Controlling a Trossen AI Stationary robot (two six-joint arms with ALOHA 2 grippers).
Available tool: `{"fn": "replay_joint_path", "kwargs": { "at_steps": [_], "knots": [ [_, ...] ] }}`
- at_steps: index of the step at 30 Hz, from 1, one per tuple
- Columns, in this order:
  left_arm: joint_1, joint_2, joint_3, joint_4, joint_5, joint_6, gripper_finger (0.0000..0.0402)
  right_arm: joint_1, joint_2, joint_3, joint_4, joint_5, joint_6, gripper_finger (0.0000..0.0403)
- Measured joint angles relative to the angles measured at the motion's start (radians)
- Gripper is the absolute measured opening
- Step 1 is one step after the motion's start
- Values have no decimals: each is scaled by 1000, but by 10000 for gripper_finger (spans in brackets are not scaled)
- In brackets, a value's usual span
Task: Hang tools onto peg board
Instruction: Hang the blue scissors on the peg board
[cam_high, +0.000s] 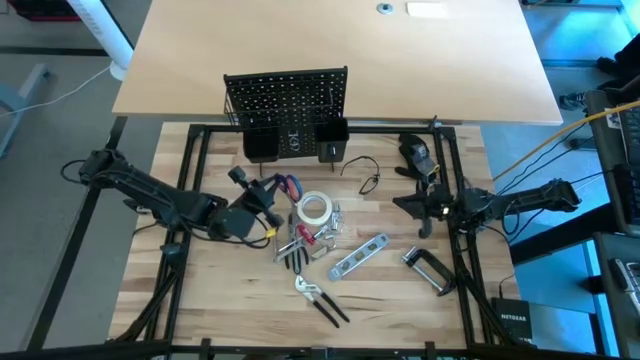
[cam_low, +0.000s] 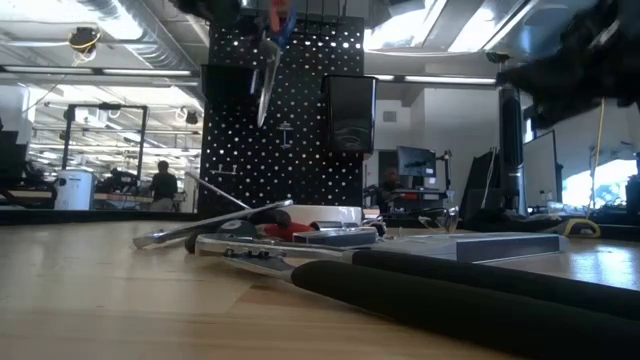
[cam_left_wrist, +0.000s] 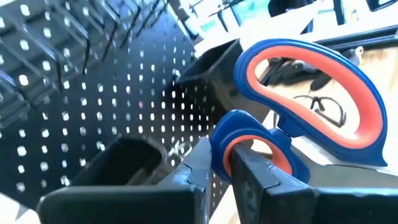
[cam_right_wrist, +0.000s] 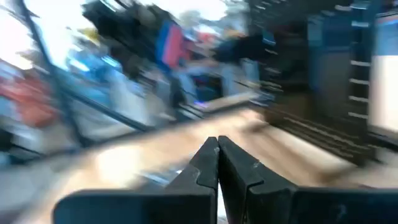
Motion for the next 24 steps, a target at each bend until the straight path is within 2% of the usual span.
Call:
{"fn": "replay_joint_path", "kwargs": {
  "at_steps": [3,5,9,12,16,20,24],
  "knots": [
    [-2,0,0,73,1,76,27,1,22,0,121,-126,-11,8],
    [3,0,0,127,2,121,29,1,52,3,186,-145,-21,8],
    [18,0,0,261,14,233,31,1,185,80,178,-128,-73,8],
    [30,0,0,379,33,297,28,0,299,169,225,-128,-223,8],
    [42,0,0,556,76,419,32,0,430,302,383,-127,-437,8],
    [55,0,0,706,132,516,32,0,561,438,484,-30,-420,8],
    [57,0,0,724,161,562,28,0,704,581,419,123,-398,8]
  ]
}}
